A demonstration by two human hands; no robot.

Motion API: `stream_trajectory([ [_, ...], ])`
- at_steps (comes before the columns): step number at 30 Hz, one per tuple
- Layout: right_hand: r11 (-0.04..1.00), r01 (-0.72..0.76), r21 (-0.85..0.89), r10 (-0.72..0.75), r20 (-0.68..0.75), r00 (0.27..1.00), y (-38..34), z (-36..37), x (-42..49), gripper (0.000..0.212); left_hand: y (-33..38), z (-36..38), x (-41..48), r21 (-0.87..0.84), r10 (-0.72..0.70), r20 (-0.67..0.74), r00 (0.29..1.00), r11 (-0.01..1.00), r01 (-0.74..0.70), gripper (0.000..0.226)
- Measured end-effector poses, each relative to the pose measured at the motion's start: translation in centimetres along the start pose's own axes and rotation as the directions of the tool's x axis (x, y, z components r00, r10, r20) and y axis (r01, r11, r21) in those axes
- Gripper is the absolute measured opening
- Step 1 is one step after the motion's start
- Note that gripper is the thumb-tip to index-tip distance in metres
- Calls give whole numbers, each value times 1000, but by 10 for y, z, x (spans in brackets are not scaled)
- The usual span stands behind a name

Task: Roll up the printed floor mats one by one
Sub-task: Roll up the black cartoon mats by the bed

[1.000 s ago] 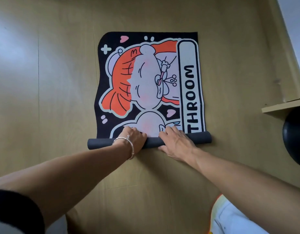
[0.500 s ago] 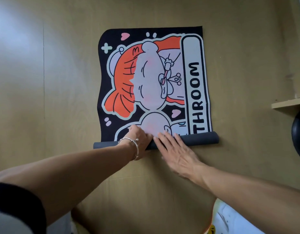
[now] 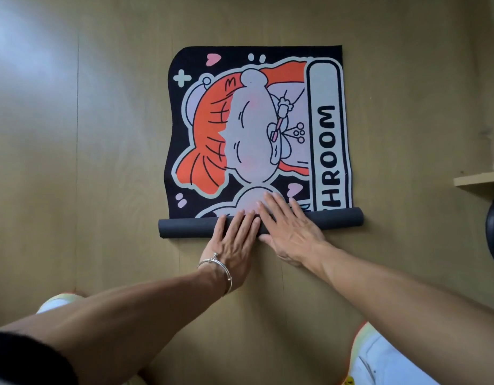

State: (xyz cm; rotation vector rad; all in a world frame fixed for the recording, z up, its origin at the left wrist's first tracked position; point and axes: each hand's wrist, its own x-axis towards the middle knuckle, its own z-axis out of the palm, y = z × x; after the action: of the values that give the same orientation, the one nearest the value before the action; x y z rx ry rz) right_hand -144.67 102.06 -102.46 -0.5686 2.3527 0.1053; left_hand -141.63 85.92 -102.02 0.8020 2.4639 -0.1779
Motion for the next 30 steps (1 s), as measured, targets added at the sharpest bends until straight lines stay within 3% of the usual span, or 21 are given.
stream_trajectory([
  [5, 998, -33, 55, 39, -115, 993, 9, 6, -10, 66, -21, 1, 20, 69, 39, -35, 999, 997, -37, 79],
  [11, 997, -63, 38, 67, -143, 987, 11, 8, -13, 67, -35, -16, 46, 115, 0, 9, 1000, 993, -1, 81],
  [17, 998, -55, -2, 54, -78, 995, 29, -17, 11, 73, -44, -34, 62, 64, -111, 8, 994, 992, 110, 79],
  [20, 992, -109, 56, 111, -28, 993, 39, -30, 27, 69, -38, -36, 60, 20, -105, -68, 992, 994, 107, 72],
  [24, 977, -173, 124, 174, -1, 985, 43, -43, 40, 67, -22, -28, 57, -55, -141, -32, 990, 989, 139, 73],
  [30, 970, -173, 173, 195, -118, 974, 35, -41, 29, 65, -44, -38, 81, -24, -92, 22, 995, 995, 93, 77],
])
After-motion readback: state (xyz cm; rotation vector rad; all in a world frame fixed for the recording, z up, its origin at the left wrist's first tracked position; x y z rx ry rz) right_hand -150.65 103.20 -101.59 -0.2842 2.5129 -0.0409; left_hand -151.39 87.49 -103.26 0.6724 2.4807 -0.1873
